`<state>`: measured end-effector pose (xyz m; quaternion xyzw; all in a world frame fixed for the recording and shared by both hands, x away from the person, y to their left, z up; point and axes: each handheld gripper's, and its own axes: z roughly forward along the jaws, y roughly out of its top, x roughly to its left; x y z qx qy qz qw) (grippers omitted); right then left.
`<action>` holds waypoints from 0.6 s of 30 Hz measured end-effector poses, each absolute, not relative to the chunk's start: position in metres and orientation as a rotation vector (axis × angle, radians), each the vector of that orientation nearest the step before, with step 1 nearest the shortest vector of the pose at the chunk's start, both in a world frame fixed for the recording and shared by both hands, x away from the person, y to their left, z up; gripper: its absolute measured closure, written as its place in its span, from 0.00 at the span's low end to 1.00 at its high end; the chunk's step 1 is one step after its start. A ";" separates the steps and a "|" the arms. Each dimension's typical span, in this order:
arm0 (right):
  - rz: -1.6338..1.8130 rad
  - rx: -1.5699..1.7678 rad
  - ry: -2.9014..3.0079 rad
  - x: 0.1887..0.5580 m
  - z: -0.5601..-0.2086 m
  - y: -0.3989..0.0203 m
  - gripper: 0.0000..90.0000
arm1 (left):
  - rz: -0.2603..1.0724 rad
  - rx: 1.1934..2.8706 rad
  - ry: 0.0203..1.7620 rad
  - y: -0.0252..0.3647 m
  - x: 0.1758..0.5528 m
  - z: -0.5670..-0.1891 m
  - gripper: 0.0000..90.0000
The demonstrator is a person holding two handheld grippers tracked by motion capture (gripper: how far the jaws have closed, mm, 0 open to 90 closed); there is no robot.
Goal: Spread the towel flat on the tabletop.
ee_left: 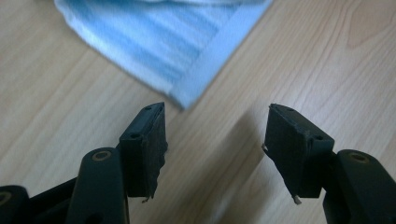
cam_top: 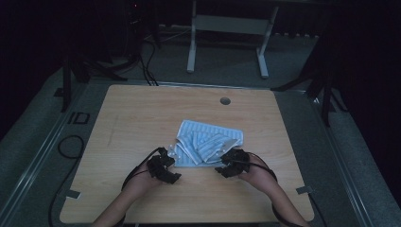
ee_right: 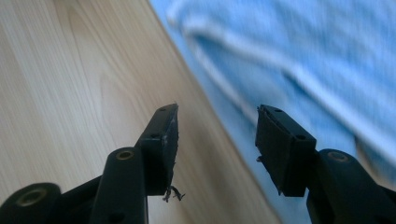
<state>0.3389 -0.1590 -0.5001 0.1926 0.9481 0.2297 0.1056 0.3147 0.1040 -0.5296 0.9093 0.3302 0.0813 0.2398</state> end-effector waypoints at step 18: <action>0.576 0.501 2.806 0.363 -0.503 -0.109 0.96 | 0.254 2.415 0.821 0.084 0.318 -0.521 0.41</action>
